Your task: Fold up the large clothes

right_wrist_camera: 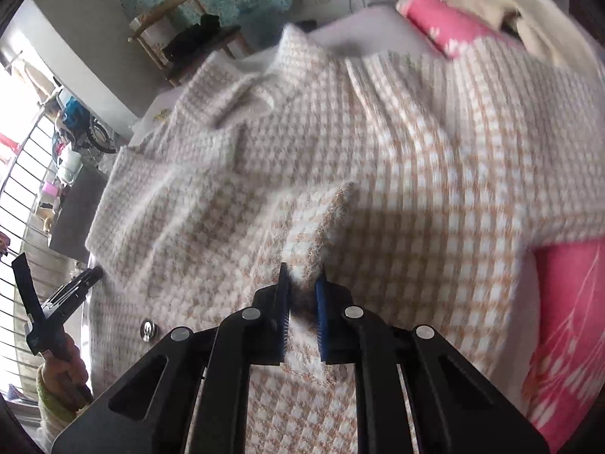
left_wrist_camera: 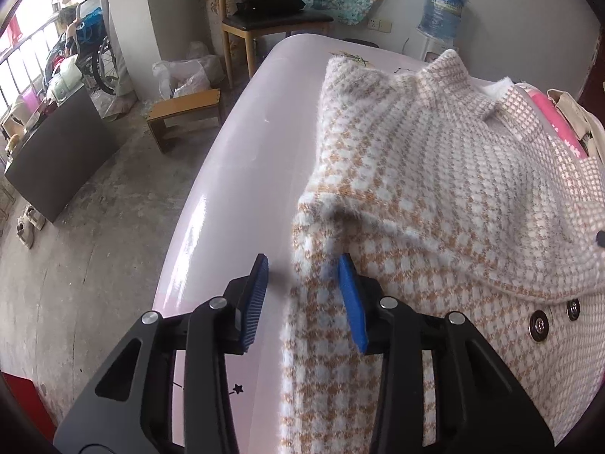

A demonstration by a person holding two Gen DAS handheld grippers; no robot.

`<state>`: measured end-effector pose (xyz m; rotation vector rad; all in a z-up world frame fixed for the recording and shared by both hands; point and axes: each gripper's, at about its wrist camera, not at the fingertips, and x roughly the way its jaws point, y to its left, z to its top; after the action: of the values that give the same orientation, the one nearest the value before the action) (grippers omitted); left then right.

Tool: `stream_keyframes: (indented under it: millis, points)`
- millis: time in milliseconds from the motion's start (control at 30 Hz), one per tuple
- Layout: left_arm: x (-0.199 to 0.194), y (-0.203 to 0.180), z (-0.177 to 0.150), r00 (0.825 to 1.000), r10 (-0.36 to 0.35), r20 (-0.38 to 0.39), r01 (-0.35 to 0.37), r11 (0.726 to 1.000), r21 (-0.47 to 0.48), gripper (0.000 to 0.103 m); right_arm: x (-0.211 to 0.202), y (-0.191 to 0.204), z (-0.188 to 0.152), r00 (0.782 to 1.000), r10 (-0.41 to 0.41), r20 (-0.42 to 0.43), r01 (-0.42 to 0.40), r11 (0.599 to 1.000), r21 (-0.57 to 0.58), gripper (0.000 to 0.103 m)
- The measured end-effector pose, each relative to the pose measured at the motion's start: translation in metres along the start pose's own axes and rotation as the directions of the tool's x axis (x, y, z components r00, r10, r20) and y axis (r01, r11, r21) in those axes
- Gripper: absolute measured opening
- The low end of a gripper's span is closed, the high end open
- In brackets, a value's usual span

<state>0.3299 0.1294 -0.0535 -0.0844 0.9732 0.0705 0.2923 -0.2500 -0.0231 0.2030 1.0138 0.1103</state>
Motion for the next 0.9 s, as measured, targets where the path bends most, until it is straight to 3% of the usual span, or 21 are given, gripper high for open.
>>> stream_keyframes:
  millis: [167,200,267,367,567,800,900]
  points:
    - [0.001,0.001,0.0,1.0,0.008,0.005,-0.008,1.0,-0.02,0.035,-0.018,0.014,0.048,0.983,-0.067,0.173,0.088,0.99,-0.113,0.012]
    - [0.001,0.0,-0.001,1.0,0.011,0.007,-0.011,1.0,-0.016,0.035,-0.012,0.007,0.051,0.985,-0.067,0.159,0.087,0.989,-0.118,0.012]
    - [0.0,-0.001,-0.001,1.0,0.013,0.006,-0.013,1.0,-0.007,0.034,0.023,-0.007,0.053,0.997,-0.045,0.055,0.05,0.995,-0.086,0.012]
    - [-0.001,-0.007,0.004,1.0,-0.01,0.01,0.01,1.0,0.018,0.034,0.053,-0.026,0.044,0.998,-0.062,-0.025,0.061,0.997,-0.044,0.012]
    - [0.011,-0.025,0.022,0.997,0.071,0.011,-0.071,0.992,0.109,0.034,0.057,-0.047,0.043,0.998,0.064,-0.025,-0.062,0.996,0.063,0.012]
    - [0.009,-0.003,0.015,0.999,0.046,0.018,-0.046,0.999,0.005,0.034,0.044,-0.052,0.043,0.974,0.226,-0.008,-0.224,0.971,0.088,0.012]
    - [0.01,0.005,0.014,1.0,0.018,0.014,-0.018,0.999,-0.037,0.034,0.054,-0.051,0.043,0.983,0.181,-0.033,-0.179,0.981,0.07,0.012]
